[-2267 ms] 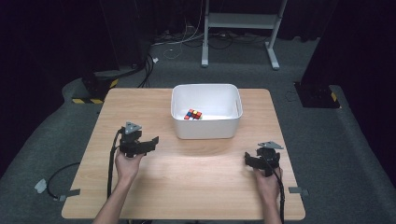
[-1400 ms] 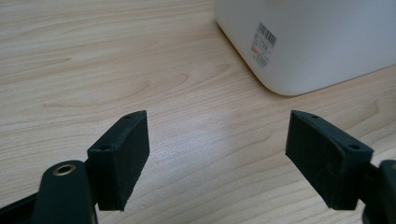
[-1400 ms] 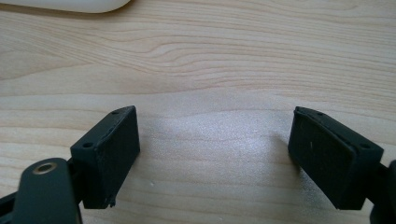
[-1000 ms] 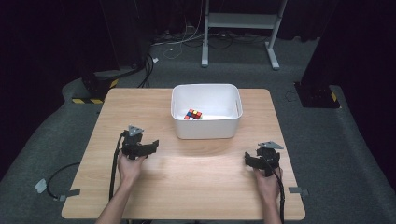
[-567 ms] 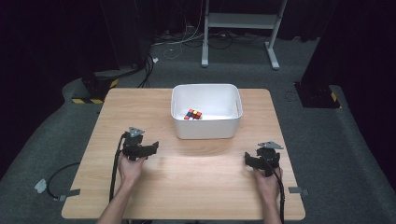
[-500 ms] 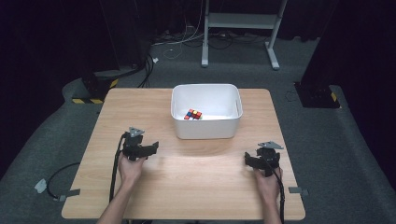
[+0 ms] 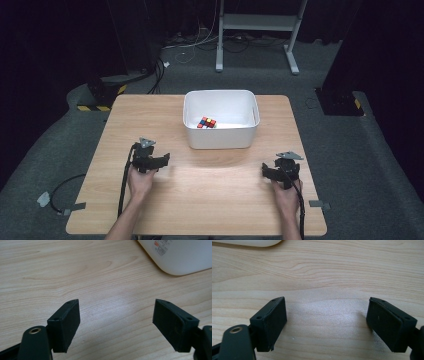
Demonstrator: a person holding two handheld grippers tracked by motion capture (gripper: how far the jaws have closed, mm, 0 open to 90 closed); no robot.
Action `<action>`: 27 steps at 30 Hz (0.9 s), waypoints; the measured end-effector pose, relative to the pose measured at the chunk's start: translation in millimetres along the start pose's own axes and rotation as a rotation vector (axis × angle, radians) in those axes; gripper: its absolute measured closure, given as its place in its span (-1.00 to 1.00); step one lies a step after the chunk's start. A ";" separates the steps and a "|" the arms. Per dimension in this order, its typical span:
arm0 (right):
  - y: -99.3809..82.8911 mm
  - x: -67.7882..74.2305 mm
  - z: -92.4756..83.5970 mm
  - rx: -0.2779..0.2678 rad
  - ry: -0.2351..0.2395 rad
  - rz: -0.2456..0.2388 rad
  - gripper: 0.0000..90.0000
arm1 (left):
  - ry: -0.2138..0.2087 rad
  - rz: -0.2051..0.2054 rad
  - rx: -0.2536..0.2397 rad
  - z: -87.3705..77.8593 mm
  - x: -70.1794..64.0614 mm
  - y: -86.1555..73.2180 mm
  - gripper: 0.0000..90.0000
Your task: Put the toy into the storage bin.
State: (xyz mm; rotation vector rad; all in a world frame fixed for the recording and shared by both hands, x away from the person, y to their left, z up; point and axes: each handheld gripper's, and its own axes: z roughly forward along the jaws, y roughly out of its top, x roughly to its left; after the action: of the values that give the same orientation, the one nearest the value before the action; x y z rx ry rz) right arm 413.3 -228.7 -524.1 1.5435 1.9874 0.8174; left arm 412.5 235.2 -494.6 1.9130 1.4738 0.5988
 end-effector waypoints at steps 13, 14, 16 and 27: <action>0.0 0.0 0.0 0.000 0.000 0.000 -0.64 | 0.024 -0.008 0.005 5.9 2.3 -5.2 -0.50; 0.0 0.0 0.0 0.000 0.000 0.000 -0.64 | 0.027 -0.004 0.005 6.0 2.4 -5.4 -0.50; 0.0 0.0 0.0 0.000 0.000 0.000 -0.64 | 0.032 0.001 0.008 7.1 2.7 -6.4 -0.50; -0.1 0.0 -0.1 0.000 0.000 -0.001 -0.64 | 0.058 -0.005 0.014 12.5 4.1 -11.8 -0.49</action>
State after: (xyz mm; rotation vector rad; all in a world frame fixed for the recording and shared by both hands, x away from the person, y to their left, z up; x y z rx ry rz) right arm 413.2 -228.7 -524.1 1.5428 1.9881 0.8175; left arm 414.3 238.4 -511.9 1.9162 1.5222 0.6485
